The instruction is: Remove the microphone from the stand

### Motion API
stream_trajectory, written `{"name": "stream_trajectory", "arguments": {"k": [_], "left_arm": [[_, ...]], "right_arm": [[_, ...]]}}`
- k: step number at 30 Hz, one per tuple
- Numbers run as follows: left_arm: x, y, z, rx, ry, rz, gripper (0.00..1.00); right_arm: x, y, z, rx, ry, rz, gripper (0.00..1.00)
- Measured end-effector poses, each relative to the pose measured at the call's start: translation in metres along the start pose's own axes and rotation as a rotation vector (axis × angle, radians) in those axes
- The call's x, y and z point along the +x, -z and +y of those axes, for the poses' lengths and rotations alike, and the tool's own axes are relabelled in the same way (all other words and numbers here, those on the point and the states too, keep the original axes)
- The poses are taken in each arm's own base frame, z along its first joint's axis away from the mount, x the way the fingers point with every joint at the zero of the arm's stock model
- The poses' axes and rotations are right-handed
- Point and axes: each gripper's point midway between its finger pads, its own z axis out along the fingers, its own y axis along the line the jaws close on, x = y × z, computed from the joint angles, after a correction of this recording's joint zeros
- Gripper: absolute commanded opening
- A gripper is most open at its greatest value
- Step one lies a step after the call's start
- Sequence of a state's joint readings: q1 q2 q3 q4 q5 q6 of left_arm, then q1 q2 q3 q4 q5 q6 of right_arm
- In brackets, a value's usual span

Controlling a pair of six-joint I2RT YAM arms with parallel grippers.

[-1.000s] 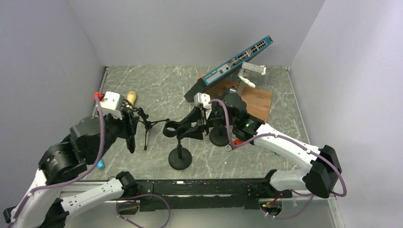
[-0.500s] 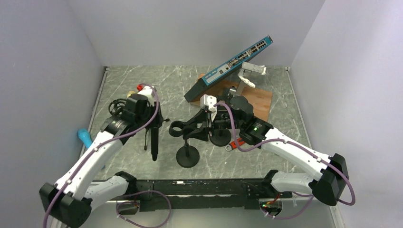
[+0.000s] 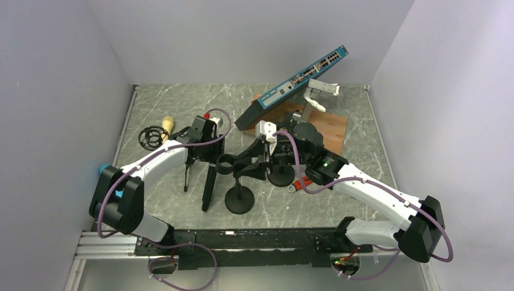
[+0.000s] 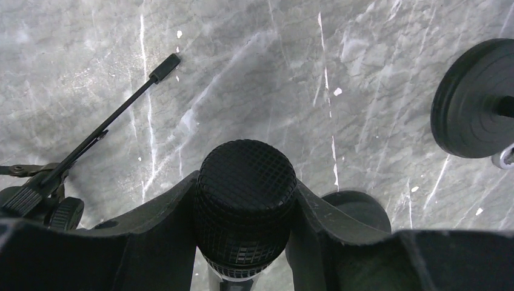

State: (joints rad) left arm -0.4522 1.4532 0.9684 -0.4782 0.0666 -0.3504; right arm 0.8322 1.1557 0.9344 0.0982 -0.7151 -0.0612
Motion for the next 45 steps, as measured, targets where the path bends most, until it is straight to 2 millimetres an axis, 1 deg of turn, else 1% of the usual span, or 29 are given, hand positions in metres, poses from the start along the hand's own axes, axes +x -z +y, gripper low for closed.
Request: {"name": "stream_trajectory", "arguments": {"k": [3, 6, 9, 11, 14, 15, 17, 21, 22, 26, 30, 32, 34, 35, 37, 39, 41, 43, 45], "left_arm": [[0.004, -0.007, 0.001, -0.003, 0.003, 0.014, 0.29], [0.005, -0.009, 0.002, -0.003, 0.003, 0.011, 0.46], [0.004, -0.008, 0.002, -0.004, 0.003, 0.009, 0.65], [0.003, -0.006, 0.001, -0.002, 0.001, 0.000, 0.77], [-0.005, 0.005, -0.002, 0.011, -0.003, -0.040, 0.89], [-0.009, 0.011, -0.004, 0.018, -0.004, -0.061, 0.91], [-0.019, 0.027, -0.009, 0.040, -0.005, -0.113, 0.94], [-0.035, 0.069, -0.022, 0.105, -0.013, -0.230, 0.97], [-0.037, 0.081, -0.024, 0.123, -0.016, -0.256, 0.99], [-0.038, 0.129, -0.038, 0.211, -0.029, -0.354, 0.99], [-0.031, 0.188, -0.055, 0.338, -0.042, -0.465, 0.99], [-0.029, 0.223, -0.065, 0.413, -0.042, -0.532, 1.00], [-0.032, 0.257, -0.074, 0.479, -0.036, -0.607, 0.99], [-0.032, 0.278, -0.082, 0.536, -0.036, -0.648, 0.99], [-0.031, 0.309, -0.098, 0.654, -0.043, -0.701, 0.99], [-0.029, 0.325, -0.112, 0.757, -0.044, -0.707, 0.99], [-0.027, 0.322, -0.120, 0.808, -0.038, -0.674, 0.99], [-0.024, 0.307, -0.125, 0.840, -0.017, -0.607, 0.99], [-0.020, 0.288, -0.127, 0.847, 0.011, -0.539, 0.99]], "right_arm": [[0.000, 0.000, 0.000, 0.000, 0.000, 0.000, 0.00], [0.000, 0.000, 0.000, 0.000, 0.000, 0.000, 0.00], [0.001, -0.001, 0.000, 0.000, 0.000, 0.000, 0.00], [0.000, -0.001, -0.001, 0.000, 0.000, -0.001, 0.00], [0.000, -0.001, -0.001, 0.002, 0.001, -0.001, 0.00], [0.000, -0.001, -0.001, 0.002, 0.001, -0.002, 0.00], [0.000, -0.001, -0.001, 0.003, 0.001, -0.002, 0.00], [0.001, -0.002, -0.002, 0.001, 0.000, -0.002, 0.00], [0.001, -0.002, -0.002, 0.001, 0.001, -0.003, 0.00], [0.001, -0.004, -0.003, 0.000, -0.004, -0.005, 0.00], [0.000, -0.005, -0.003, -0.003, -0.006, -0.005, 0.00], [0.000, -0.005, -0.003, -0.008, -0.008, -0.005, 0.00], [0.000, -0.006, -0.002, -0.015, -0.008, -0.004, 0.00], [0.000, -0.006, -0.003, -0.015, -0.009, -0.003, 0.00], [0.000, -0.008, -0.004, -0.015, -0.012, -0.003, 0.00], [0.000, -0.008, -0.005, -0.014, -0.017, -0.001, 0.00], [0.000, -0.009, -0.005, -0.014, -0.020, 0.000, 0.00], [0.000, -0.009, -0.005, -0.014, -0.021, 0.000, 0.00], [0.000, -0.009, -0.005, -0.014, -0.021, 0.000, 0.00]]}}
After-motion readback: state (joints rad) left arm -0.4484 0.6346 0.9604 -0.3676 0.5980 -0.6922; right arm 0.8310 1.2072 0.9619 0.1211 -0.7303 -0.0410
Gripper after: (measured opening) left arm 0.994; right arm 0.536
